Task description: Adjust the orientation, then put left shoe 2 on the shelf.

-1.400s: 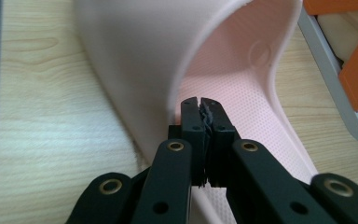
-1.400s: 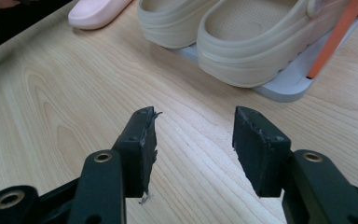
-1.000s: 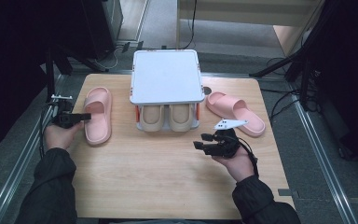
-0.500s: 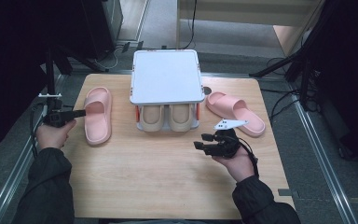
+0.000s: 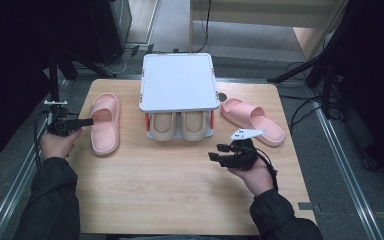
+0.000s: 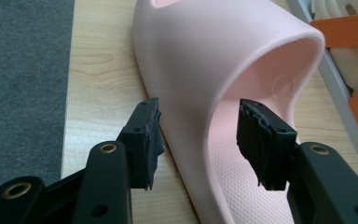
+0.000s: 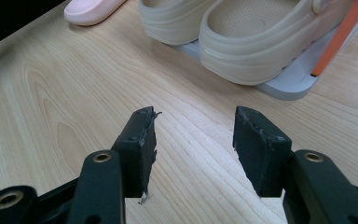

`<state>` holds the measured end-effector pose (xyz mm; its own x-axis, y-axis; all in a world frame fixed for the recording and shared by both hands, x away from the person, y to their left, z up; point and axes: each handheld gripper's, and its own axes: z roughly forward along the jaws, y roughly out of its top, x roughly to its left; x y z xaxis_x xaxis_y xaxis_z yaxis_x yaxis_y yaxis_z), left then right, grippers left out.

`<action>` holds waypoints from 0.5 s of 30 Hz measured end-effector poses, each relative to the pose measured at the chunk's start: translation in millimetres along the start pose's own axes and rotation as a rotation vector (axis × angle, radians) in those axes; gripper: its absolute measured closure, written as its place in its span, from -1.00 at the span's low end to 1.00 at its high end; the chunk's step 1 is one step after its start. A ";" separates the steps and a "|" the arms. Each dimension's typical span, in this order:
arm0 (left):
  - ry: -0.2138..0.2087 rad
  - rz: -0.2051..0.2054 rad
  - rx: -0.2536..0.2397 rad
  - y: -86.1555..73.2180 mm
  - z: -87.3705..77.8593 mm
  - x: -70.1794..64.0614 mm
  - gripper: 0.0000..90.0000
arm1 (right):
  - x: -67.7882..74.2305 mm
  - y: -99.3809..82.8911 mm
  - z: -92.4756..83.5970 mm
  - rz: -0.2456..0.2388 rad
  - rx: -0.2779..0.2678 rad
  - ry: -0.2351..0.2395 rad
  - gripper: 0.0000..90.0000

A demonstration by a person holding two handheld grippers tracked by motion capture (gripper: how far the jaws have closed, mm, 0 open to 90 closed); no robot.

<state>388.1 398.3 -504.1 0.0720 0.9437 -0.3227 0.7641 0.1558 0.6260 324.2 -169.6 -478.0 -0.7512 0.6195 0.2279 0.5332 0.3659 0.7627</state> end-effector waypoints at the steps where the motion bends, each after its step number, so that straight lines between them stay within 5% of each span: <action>1: 0.000 -0.002 0.003 0.8 1.5 0.4 0.08 | -0.2 -0.8 -0.7 0.000 0.000 0.000 0.11; 15: 0.002 -0.012 -0.011 9.0 18.3 2.1 0.06 | -1.5 -10.8 -12.4 0.025 -0.009 -0.037 0.10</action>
<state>406.9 396.4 -512.1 0.0613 0.9423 -0.3291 0.7579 0.1706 0.6297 314.8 -183.0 -479.1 -0.7229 0.6533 0.2249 0.5479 0.3437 0.7627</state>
